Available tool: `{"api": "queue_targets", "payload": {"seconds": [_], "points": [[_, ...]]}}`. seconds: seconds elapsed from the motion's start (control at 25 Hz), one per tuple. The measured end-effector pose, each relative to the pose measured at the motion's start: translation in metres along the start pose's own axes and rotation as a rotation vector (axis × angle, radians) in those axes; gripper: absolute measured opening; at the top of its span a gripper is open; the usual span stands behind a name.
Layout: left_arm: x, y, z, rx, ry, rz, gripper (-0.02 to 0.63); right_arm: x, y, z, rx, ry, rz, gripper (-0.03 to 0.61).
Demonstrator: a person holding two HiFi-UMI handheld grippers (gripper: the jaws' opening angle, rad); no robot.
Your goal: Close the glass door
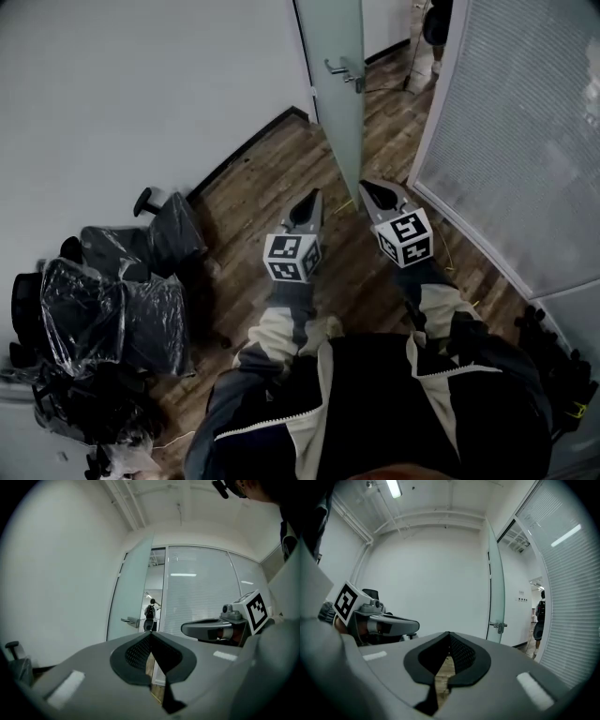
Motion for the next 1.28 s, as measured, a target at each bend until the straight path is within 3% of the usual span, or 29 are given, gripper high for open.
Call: {"api": "queue_targets", "payload": {"seconds": [0.44, 0.72, 1.0, 1.28], "points": [[0.055, -0.006, 0.119, -0.026, 0.045, 0.017, 0.003, 0.130, -0.005, -0.002, -0.014, 0.030, 0.039, 0.003], [0.132, -0.021, 0.186, 0.040, 0.046, 0.049, 0.003, 0.232, -0.026, -0.051, 0.027, 0.019, -0.019, 0.003], [0.230, -0.030, 0.246, 0.047, 0.034, 0.115, 0.003, 0.346, -0.043, -0.110, 0.038, -0.004, -0.031, 0.003], [0.289, -0.039, 0.287, 0.056, 0.060, 0.094, 0.003, 0.397, -0.040, -0.137, 0.039, 0.028, -0.015, 0.003]]}}
Point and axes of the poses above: the fingertips, and each gripper's own axes: x forward along the fingers, z to its left, y out of its underside, the point moved 1 cm from there along -x, backward along the fingers, and after that the axes turned 12 degrees about y, right-handed, at the moved point
